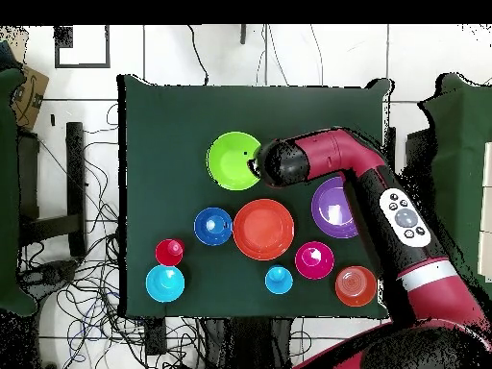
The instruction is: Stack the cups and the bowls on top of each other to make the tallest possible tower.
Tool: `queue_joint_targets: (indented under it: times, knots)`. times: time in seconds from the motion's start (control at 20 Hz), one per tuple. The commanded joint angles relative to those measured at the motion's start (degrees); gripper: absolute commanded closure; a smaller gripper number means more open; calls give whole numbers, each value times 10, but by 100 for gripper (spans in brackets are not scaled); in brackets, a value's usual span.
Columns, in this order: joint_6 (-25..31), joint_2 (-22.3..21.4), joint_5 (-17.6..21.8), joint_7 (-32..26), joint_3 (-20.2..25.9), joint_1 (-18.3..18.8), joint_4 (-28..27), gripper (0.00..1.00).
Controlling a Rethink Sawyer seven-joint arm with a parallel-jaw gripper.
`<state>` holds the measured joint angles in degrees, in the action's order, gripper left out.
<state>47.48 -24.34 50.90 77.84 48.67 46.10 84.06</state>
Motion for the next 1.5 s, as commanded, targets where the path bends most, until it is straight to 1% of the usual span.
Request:
queue_joint_targets:
  times: [0.05,0.35,0.55,0.7,0.9,1.1,1.35,1.5]
  knots:
    - [151,5,-38,-233,-9,-11,-30,0]
    - [156,9,-46,-229,-3,-7,-25,0]
    - [174,22,-62,-225,3,-4,-20,0]
    - [178,21,-65,-222,7,-2,-19,0]
    - [172,6,-58,-223,12,-1,-21,0]
    - [181,-9,-53,-237,18,-5,-31,0]
    - [228,-40,-54,-281,24,-1,-51,0]
    - [246,-62,-62,-299,30,7,-47,0]
